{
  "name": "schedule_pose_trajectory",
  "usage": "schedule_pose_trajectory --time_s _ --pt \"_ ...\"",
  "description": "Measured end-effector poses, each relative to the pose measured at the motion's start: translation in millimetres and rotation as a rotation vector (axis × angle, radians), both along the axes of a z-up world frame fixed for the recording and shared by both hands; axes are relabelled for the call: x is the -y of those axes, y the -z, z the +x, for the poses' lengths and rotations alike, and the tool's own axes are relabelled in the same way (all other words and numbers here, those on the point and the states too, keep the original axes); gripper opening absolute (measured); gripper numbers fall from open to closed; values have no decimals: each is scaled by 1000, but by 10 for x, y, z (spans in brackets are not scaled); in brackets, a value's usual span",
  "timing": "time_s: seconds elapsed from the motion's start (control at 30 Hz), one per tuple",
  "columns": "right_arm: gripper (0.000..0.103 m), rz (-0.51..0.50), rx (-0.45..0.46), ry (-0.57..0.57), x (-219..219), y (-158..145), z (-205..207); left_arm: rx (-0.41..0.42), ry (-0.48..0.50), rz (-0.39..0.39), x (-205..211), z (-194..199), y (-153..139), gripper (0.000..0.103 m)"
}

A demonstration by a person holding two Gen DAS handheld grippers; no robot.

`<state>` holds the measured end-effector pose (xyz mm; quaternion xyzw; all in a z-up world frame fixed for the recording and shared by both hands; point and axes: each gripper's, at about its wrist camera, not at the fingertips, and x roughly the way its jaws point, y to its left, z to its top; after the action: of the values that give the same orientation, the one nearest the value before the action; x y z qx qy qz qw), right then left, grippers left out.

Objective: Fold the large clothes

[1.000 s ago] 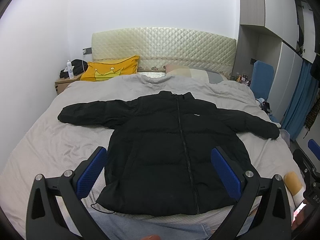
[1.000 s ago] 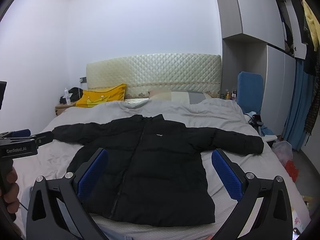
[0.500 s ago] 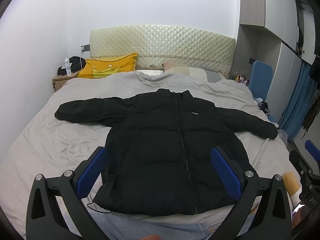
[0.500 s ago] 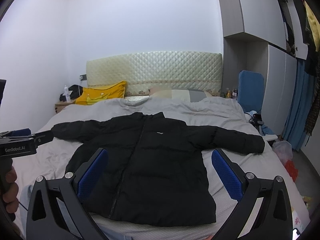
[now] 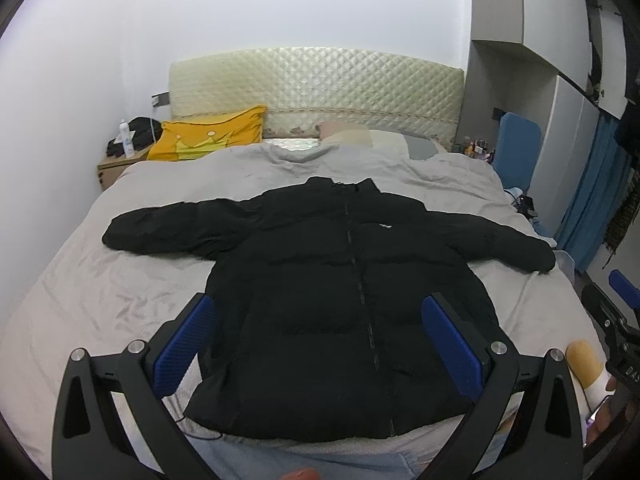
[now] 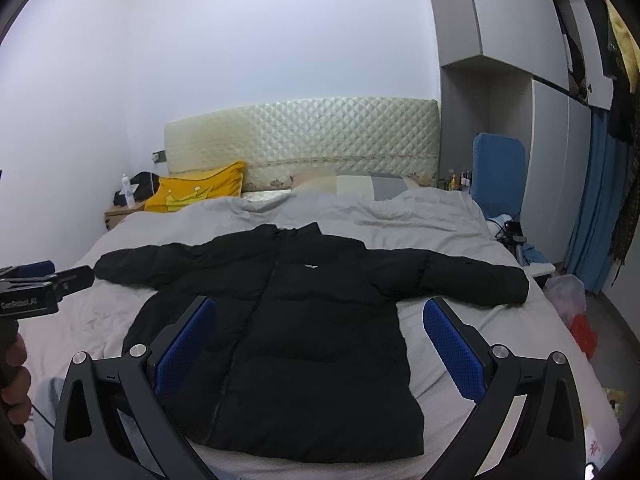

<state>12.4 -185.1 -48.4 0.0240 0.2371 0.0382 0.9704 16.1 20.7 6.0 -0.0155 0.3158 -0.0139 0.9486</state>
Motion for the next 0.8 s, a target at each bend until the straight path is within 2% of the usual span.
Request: schedule_pose_trajectory --time_s 0.3,0.43,0.57,0.63,0.8 --pt "103 -7 3 32 215 -106 299 11 41 -51 -40 388 -191 103" --pt "103 -19 13 43 277 -164 471 34 21 -13 -30 613 -196 103" --pt "103 -1 67 65 366 -171 627 74 33 -37 -88 805 -94 103" --pt "103 18 95 108 465 -144 726 90 -5 -40 -169 875 12 103" --pt "103 8 103 143 695 -34 1056 60 -2 -63 -313 1017 253 103"
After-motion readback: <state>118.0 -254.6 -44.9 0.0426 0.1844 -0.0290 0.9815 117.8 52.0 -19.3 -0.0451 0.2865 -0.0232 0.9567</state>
